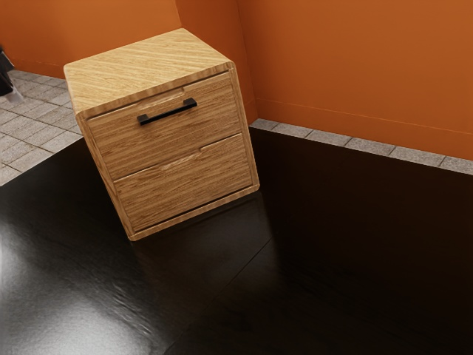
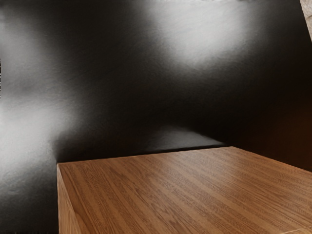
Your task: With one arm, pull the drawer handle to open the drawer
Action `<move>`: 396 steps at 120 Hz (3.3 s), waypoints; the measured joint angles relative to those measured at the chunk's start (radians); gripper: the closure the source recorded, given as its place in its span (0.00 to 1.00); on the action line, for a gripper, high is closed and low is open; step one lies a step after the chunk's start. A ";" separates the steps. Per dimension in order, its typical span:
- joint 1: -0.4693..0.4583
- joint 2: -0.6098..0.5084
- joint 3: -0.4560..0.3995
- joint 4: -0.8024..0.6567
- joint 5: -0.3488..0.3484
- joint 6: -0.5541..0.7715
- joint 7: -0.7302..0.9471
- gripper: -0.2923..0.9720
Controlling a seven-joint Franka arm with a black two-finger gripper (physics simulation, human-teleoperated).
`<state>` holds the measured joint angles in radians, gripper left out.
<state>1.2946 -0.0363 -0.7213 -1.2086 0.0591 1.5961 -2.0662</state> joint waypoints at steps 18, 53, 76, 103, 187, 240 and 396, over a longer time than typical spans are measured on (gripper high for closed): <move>0.200 -0.218 -0.213 -0.122 -0.155 0.039 -0.093 0.25; 0.762 -0.713 -0.437 -0.164 -0.735 0.065 -0.178 0.26; 0.688 -0.820 -0.385 -0.136 -0.822 0.008 -0.207 0.27; 0.711 -0.858 -0.461 -0.142 -0.843 0.020 -0.196 0.29; 0.882 -0.865 -0.563 -0.154 -0.891 0.179 -0.035 0.36; 0.936 -0.880 -0.575 -0.172 -0.913 0.216 0.080 0.43; 0.826 -0.861 -0.542 -0.242 -0.930 0.202 0.214 0.70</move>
<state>2.1207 -0.8973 -1.2632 -1.4506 -0.8711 1.7986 -1.8517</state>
